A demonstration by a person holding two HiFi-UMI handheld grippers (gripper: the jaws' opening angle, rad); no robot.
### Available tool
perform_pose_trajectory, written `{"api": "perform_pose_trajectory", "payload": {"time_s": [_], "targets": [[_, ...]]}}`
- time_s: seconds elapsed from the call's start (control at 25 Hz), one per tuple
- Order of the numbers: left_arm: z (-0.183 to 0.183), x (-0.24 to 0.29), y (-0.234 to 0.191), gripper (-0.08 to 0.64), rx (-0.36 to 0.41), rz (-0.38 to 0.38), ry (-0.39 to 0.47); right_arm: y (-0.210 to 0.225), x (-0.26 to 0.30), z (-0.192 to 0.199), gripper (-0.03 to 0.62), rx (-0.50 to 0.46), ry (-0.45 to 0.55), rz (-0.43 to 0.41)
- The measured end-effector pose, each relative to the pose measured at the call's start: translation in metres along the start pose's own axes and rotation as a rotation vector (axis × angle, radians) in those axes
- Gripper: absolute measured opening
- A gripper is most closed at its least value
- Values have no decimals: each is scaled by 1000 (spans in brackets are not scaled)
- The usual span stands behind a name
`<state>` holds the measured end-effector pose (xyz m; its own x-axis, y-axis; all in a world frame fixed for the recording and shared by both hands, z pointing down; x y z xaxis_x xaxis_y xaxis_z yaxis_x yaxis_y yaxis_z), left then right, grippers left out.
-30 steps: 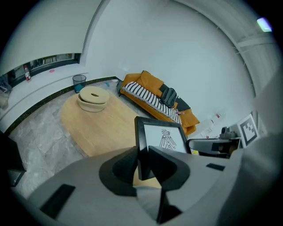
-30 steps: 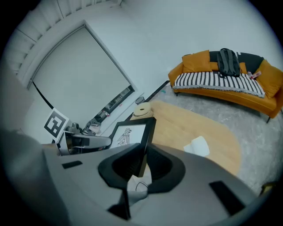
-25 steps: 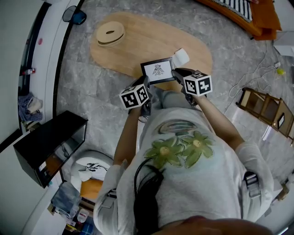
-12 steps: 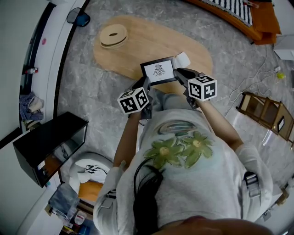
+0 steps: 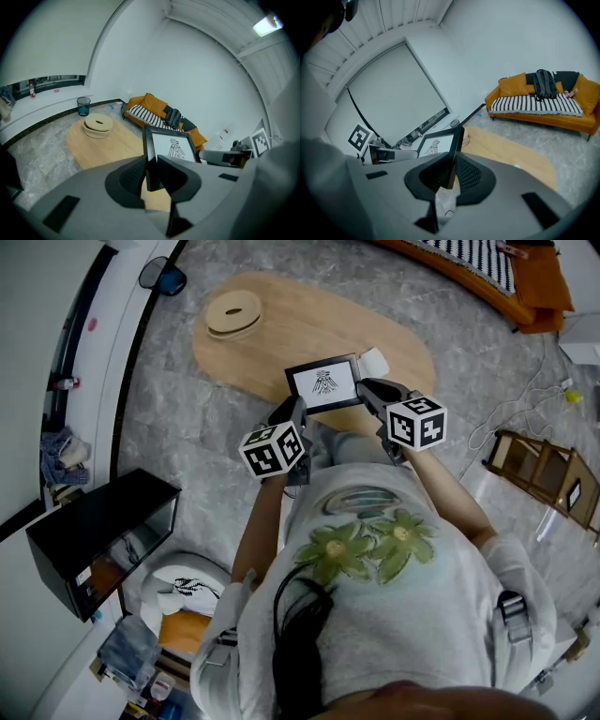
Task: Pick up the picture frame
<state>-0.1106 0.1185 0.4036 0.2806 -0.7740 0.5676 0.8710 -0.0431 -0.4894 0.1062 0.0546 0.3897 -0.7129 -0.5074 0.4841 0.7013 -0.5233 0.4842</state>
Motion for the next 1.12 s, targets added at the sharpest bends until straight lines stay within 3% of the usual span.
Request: {"api": "perform_pose_trajectory", "payload": {"time_s": [1.12], "targets": [[-20, -19, 10, 86, 46, 10, 78, -19, -14, -21, 41, -30, 52, -17]]}}
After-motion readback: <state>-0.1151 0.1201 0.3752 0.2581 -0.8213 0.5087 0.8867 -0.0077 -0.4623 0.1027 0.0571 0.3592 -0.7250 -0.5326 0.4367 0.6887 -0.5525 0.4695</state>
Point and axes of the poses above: the fingertips, and each gripper's own axes: x forward along the fingers, y to its right, z out of its underside, the point moved 7 cm from there along -x, backward along the fingers, and after that the axes turned 8 degrees about y, right-handed, at the moved point
